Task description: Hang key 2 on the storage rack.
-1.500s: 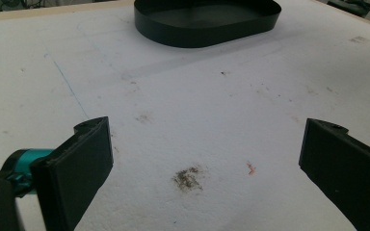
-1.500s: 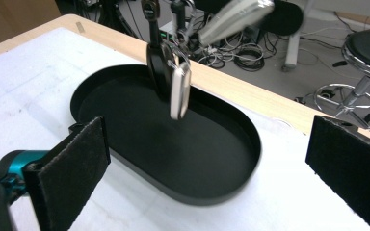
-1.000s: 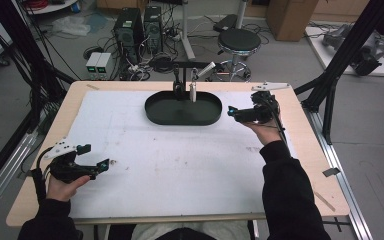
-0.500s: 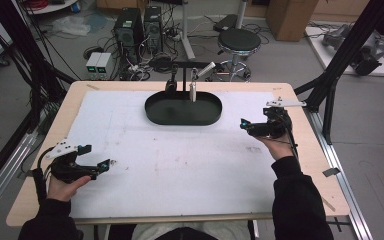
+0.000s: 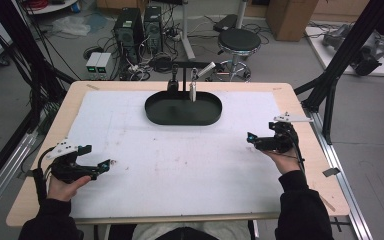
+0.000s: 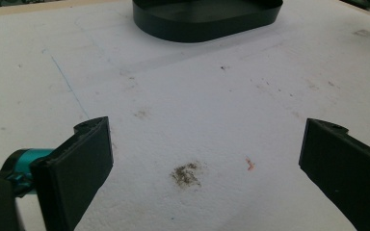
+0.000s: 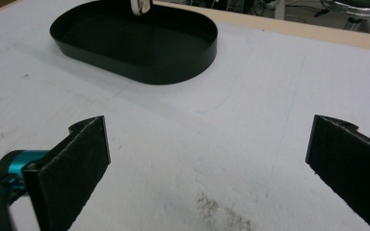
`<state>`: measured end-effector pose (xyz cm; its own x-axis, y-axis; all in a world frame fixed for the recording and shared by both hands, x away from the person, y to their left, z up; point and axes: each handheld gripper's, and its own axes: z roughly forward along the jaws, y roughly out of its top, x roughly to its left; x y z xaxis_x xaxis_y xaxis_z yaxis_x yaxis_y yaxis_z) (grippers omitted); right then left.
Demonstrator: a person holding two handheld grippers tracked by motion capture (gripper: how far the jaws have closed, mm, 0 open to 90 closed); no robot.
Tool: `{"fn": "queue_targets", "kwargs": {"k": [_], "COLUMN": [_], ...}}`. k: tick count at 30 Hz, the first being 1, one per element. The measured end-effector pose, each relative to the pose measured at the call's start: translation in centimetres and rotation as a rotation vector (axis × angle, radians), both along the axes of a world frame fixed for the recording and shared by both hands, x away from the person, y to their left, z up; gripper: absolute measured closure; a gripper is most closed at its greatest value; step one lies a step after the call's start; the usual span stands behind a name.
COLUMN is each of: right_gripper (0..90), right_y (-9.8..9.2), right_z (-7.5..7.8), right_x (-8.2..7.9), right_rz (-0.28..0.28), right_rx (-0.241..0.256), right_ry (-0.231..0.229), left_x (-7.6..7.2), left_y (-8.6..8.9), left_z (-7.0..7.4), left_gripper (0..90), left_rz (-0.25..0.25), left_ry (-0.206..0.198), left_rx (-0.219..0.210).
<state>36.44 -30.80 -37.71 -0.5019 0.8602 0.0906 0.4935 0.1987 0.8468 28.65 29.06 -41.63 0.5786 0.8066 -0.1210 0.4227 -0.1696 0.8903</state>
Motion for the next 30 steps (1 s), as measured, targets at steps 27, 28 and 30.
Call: {"fn": "queue_targets", "kwargs": {"k": [27, 28, 30], "right_gripper": [0.8, 0.9, 0.8], "right_y": [-0.2, -0.3, -0.4], "right_z": [-4.4, -4.5, -4.6], "right_x": [-4.2, -4.3, -4.6], "right_rz": [0.079, 0.081, 0.082], "right_rx": [-0.074, -0.077, -0.075], "right_ry": [0.098, 0.099, 0.104], "left_x": [0.0, 0.0, 0.0], "left_y": [0.0, 0.0, 0.0], "left_z": [-0.1, -0.1, -0.1], "left_gripper": [5.2, 5.2, 5.2], "left_rz": [0.005, 0.005, 0.01], "left_ry": [0.007, 0.007, 0.006], "left_rx": [0.006, 0.005, 0.006]}}
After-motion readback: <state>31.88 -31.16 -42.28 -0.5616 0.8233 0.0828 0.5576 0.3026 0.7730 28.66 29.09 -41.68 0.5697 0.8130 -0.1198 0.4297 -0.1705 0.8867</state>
